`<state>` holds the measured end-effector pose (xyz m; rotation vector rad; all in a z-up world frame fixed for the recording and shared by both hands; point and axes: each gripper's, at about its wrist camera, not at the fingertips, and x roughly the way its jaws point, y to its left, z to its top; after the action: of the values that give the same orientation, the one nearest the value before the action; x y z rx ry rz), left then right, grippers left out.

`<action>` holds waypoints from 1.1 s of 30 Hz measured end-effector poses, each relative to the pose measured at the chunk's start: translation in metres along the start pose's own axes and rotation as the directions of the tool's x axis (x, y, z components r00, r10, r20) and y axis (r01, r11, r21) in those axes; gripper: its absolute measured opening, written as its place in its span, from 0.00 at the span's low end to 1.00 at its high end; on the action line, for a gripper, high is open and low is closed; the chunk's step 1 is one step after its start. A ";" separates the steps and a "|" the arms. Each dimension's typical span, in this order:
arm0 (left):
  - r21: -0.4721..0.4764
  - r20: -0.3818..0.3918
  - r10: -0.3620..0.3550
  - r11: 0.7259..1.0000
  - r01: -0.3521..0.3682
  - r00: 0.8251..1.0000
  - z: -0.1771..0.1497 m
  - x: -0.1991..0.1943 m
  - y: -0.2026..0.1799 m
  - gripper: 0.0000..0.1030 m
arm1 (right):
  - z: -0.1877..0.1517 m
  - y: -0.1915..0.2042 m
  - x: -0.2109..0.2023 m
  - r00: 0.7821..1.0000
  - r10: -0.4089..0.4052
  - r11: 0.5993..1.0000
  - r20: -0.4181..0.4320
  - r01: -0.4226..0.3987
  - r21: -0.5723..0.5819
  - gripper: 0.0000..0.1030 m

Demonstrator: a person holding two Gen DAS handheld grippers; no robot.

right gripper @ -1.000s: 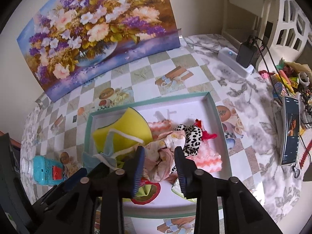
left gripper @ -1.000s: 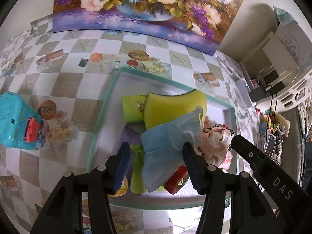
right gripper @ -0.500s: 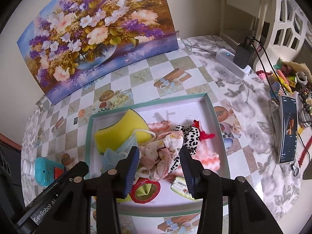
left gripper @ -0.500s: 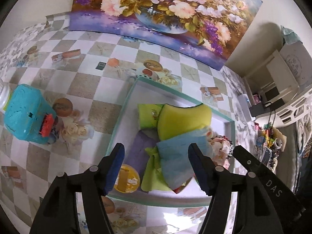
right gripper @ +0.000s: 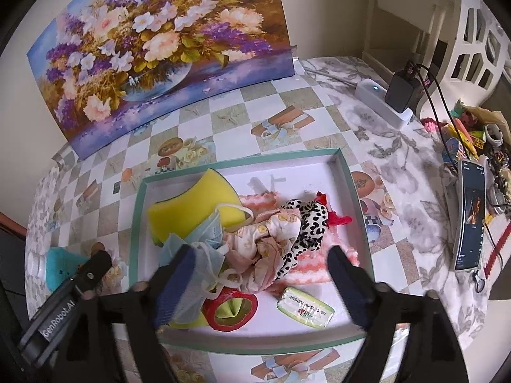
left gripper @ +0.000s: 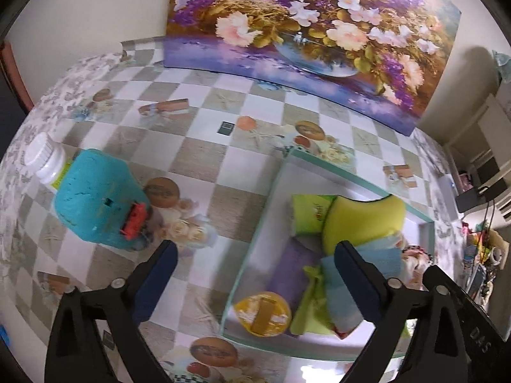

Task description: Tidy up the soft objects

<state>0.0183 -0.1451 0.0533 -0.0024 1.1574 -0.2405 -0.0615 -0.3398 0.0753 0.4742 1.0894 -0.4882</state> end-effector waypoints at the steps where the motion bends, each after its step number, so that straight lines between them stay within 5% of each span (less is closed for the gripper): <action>1: 0.000 0.004 0.009 1.000 -0.009 1.000 0.000 0.000 0.002 0.98 | -0.001 0.001 0.001 1.000 -0.001 1.000 -0.002 0.001 -0.004 1.00; 13: 0.031 0.031 0.086 0.996 -0.087 0.996 -0.014 -0.018 0.024 0.98 | -0.027 0.018 -0.004 1.000 -0.008 0.998 0.004 0.009 -0.069 1.00; 19: 0.087 0.048 0.184 0.978 -0.187 0.982 -0.032 -0.029 0.038 0.98 | -0.045 0.020 -0.005 1.000 -0.011 0.996 -0.004 0.011 -0.093 1.00; 33: 0.125 0.045 0.244 0.961 -0.248 0.969 -0.067 -0.039 0.061 0.98 | -0.084 0.025 -0.012 1.000 -0.010 0.990 -0.009 0.008 -0.138 1.00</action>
<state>-0.0462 -0.0701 0.0541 0.2509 1.0990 -0.0934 -0.1114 -0.2694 0.0572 0.3501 1.1274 -0.4154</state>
